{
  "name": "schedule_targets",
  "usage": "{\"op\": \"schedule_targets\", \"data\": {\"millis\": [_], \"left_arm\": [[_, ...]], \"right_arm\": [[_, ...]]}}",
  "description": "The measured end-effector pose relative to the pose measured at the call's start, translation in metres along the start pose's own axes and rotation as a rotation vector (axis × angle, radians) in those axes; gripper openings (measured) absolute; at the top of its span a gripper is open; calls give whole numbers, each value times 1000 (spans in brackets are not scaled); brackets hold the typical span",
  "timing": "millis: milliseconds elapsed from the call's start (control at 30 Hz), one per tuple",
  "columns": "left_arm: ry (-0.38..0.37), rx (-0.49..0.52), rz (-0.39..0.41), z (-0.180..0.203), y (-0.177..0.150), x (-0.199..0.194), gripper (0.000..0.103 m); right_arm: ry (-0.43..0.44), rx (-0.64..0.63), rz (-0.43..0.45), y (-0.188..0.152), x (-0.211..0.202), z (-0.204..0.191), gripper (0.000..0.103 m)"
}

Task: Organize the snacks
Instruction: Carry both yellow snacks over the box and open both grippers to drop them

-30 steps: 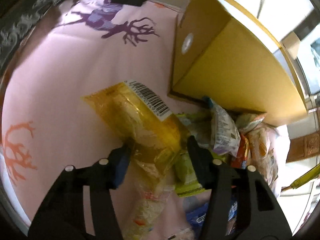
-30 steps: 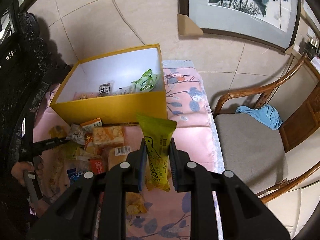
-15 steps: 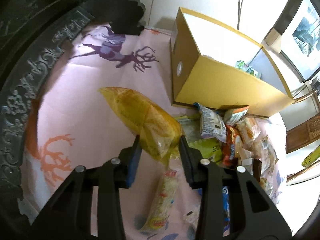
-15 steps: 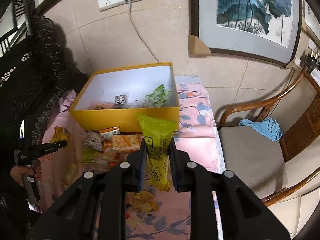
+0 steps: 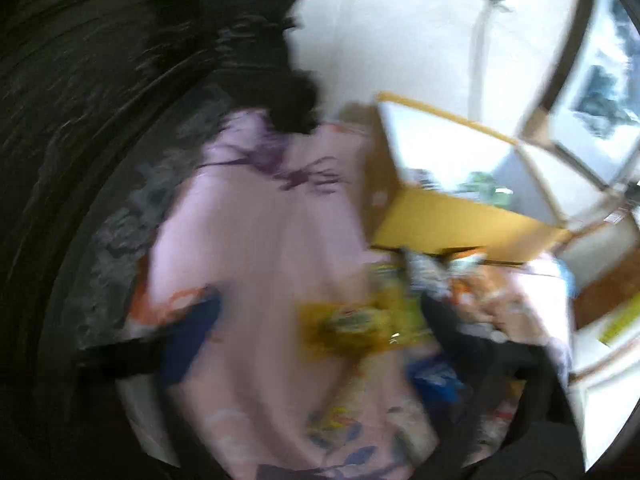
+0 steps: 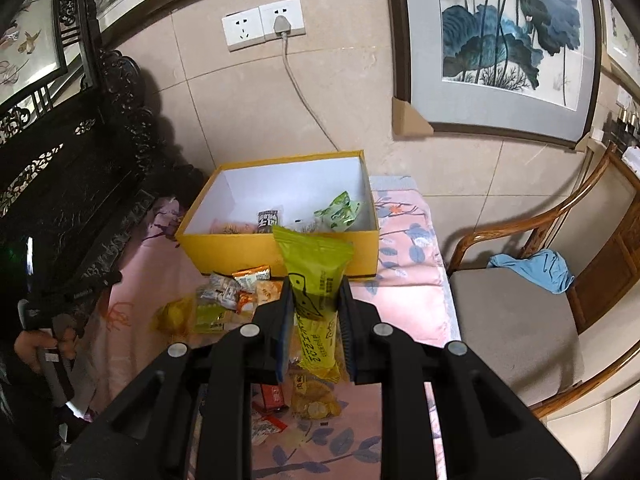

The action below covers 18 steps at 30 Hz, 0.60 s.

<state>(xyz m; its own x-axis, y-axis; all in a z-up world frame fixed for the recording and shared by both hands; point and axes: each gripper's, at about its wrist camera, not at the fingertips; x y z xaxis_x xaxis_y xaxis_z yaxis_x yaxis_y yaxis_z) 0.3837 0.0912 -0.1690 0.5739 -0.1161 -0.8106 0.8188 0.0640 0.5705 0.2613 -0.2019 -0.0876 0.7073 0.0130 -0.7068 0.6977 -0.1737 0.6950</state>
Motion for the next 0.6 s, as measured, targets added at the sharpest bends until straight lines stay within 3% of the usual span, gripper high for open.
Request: {"op": "schedule_targets", "data": {"millis": [100, 267, 367, 433, 467, 500, 533, 567, 600], "left_arm": [[-70, 103, -10, 11, -9, 11, 100], [66, 457, -55, 47, -23, 55, 100], [60, 735, -13, 58, -38, 71, 101], [19, 838, -90, 59, -46, 91, 101], [5, 840, -121, 57, -47, 101, 100], [-18, 809, -150, 54, -48, 113, 92], [-76, 737, -181, 50, -47, 121, 77], [-131, 629, -211, 44, -45, 126, 74], [-173, 529, -234, 37, -43, 127, 58]], "right_arm": [[-5, 17, -14, -2, 6, 4, 21], [-3, 32, -41, 1, 22, 7, 21], [5, 31, -64, 3, 32, 7, 21], [12, 38, -75, 3, 36, 9, 21], [14, 41, -78, 4, 38, 10, 21], [13, 43, -80, 4, 39, 12, 21], [10, 46, -81, 4, 41, 13, 21], [7, 49, -85, 5, 43, 15, 21], [2, 49, -89, 5, 43, 15, 21]]}}
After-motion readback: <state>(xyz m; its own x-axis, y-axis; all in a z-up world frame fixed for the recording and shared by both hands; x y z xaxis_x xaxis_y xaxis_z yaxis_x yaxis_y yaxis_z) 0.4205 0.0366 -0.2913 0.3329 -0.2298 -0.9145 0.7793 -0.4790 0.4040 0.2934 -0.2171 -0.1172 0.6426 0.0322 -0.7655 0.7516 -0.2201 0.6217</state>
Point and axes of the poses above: each gripper's, at about its wrist camera, not at the fingertips, and x roughly the way its jaws point, z to its right, y to its top, and after that the axes turned 3 degrees about -z, right-handed
